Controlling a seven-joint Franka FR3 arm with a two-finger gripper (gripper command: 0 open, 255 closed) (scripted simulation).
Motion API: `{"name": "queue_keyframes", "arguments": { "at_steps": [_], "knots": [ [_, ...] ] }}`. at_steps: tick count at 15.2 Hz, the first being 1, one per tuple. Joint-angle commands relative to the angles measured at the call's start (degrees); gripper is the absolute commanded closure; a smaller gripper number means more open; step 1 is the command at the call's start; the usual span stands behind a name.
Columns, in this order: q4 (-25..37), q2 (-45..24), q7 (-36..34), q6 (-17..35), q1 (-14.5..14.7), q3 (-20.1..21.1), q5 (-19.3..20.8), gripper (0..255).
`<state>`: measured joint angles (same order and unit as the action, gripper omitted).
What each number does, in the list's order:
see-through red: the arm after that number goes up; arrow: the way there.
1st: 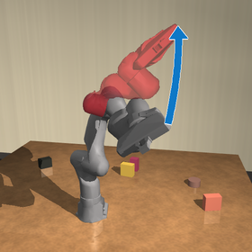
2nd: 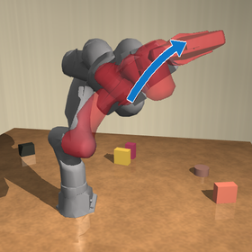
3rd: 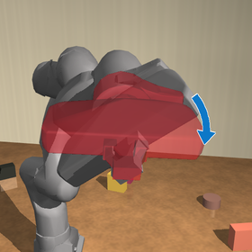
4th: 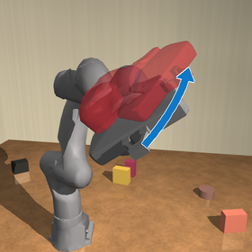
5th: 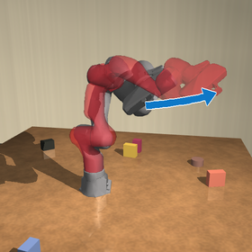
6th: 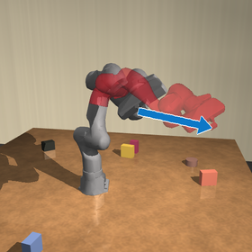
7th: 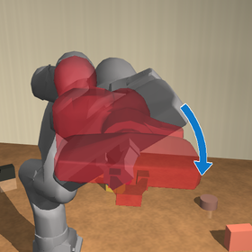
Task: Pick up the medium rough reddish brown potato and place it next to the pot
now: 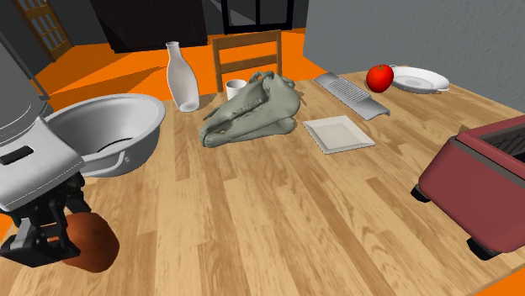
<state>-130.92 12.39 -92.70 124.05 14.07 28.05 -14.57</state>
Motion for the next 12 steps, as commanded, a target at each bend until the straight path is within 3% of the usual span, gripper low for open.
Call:
{"name": "queue_keyframes", "arguments": {
  "at_steps": [1,12],
  "knots": [
    [-1.26,-0.59,0.22,1.84,-0.01,0.14,-0.01,255],
    [-5.74,-5.55,-0.15,11.01,-0.07,1.35,1.13,255]
  ]
}}
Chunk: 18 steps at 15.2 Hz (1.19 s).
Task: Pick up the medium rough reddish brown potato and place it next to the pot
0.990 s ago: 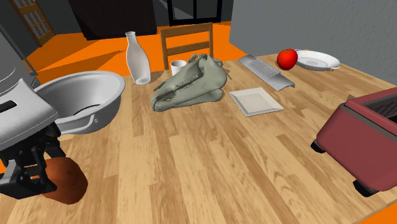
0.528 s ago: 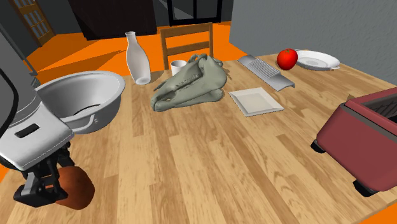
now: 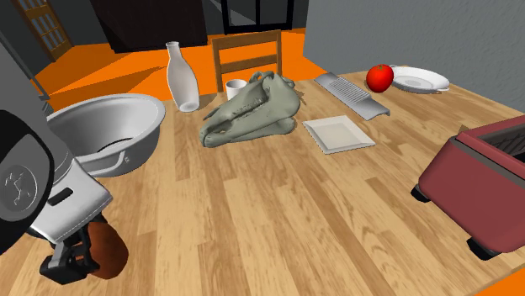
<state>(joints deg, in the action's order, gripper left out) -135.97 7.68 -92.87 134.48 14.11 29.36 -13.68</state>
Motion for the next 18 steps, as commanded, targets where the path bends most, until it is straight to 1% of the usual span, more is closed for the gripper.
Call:
{"name": "queue_keyframes", "arguments": {
  "at_steps": [1,3,10,11,16,18],
  "knots": [
    [-1.03,-1.39,-0.06,1.43,-0.12,0.14,0.42,255],
    [-1.61,-2.43,-0.24,2.99,-0.15,0.31,0.79,255],
    [-1.61,-2.42,-0.24,2.98,-0.17,0.33,0.79,255],
    [-1.78,-2.22,-0.16,2.96,-0.14,0.32,0.65,0],
    [-1.61,-2.42,-0.24,2.99,-0.17,0.34,0.79,0],
    [-0.35,0.69,0.71,-1.26,-0.25,-0.35,-0.38,0]
  ]
}}
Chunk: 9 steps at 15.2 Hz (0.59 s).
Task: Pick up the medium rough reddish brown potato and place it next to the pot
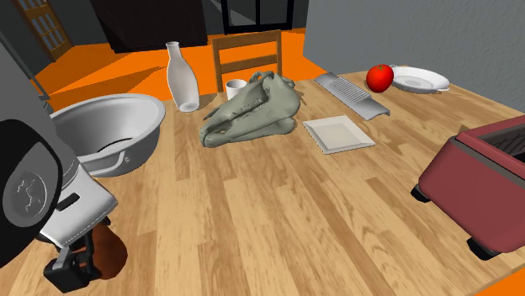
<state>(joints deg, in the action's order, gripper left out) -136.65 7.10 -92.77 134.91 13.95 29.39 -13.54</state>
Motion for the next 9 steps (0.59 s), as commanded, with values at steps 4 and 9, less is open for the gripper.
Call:
{"name": "queue_keyframes", "arguments": {
  "at_steps": [4,9],
  "knots": [
    [1.72,3.72,1.22,-5.47,-0.13,-1.11,-1.21,0],
    [1.72,3.72,1.22,-5.47,-0.13,-1.12,-1.21,0]
  ]
}}
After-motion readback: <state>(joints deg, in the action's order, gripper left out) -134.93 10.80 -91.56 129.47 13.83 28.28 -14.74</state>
